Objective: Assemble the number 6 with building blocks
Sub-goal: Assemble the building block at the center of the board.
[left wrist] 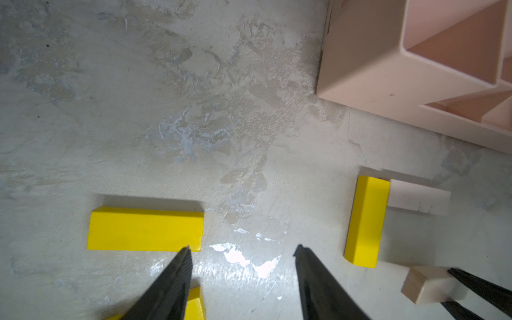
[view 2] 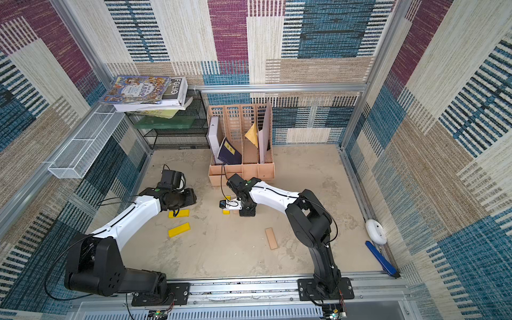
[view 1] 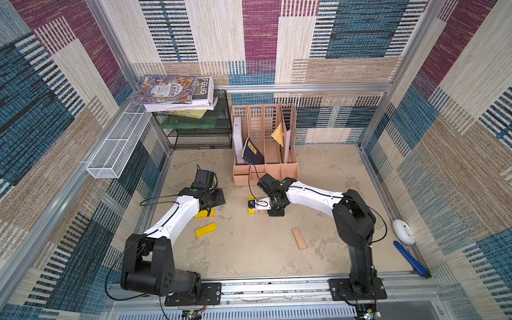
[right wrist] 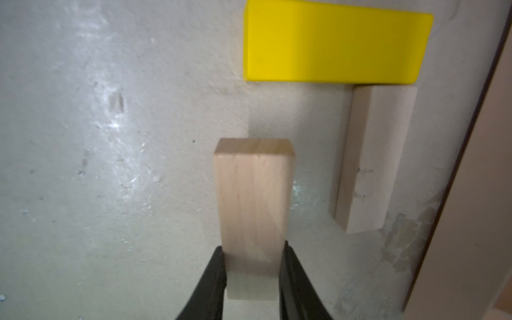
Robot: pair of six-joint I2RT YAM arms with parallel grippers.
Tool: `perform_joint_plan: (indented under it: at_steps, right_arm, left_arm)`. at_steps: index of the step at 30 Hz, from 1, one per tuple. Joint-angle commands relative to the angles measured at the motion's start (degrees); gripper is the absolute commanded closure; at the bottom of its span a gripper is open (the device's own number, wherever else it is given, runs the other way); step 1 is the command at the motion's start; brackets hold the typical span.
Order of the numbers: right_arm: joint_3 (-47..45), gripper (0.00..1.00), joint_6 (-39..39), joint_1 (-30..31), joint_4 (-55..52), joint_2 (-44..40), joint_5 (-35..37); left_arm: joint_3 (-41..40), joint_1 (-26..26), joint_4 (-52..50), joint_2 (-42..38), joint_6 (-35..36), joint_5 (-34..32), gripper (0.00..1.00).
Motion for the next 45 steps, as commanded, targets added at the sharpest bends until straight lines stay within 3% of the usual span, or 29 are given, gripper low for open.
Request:
perform_joint_plan:
  at_steps: [1,45]
  right_arm:
    - [0.71,0.74,-0.9,0.22,-0.33,0.6,-1.49]
    - [2.17,0.67,0.36,0.9,-1.12,4.18,-6.66]
  left_arm:
    - [0.25,0.14,0.45,0.15,0.34,-0.34,0.37]
    - [0.79,0.41,0.03,1.06,0.33,-0.84,0.37]
